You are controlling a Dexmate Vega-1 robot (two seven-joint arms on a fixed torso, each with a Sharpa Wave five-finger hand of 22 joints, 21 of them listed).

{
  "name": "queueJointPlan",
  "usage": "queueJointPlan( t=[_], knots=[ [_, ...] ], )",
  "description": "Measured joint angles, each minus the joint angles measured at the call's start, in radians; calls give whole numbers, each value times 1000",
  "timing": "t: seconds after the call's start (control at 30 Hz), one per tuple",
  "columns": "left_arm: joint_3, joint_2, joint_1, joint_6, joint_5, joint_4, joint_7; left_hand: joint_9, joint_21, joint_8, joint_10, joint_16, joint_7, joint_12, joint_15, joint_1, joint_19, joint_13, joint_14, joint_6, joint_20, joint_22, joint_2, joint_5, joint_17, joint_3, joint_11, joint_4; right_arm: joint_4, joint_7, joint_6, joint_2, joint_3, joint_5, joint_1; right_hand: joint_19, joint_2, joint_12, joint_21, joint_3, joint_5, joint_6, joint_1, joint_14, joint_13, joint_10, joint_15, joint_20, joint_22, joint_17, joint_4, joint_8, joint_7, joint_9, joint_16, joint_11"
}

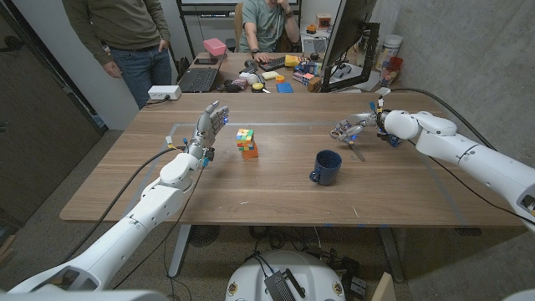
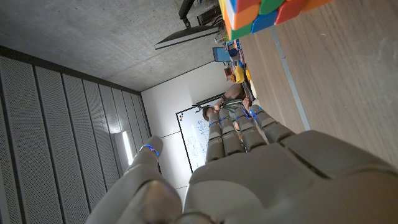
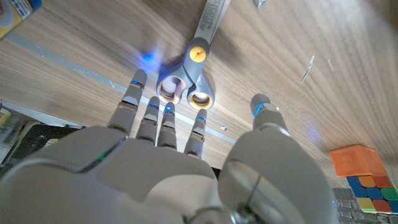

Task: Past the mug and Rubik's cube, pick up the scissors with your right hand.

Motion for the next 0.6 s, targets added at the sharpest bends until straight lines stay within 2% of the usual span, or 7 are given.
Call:
queueJointPlan(
  t=[0.6],
  knots=[
    [-1,6,-3,23,7,-10,12,0,0,0,0,0,0,0,0,0,4,0,0,0,4,0,0,3,5,0,0,0,71,-8,17,16,-19,18,24,0,0,0,-10,-7,7,11,0,9,-5,5,-9,0,0,0,1,0,-11,0,0,-5]
  ],
)
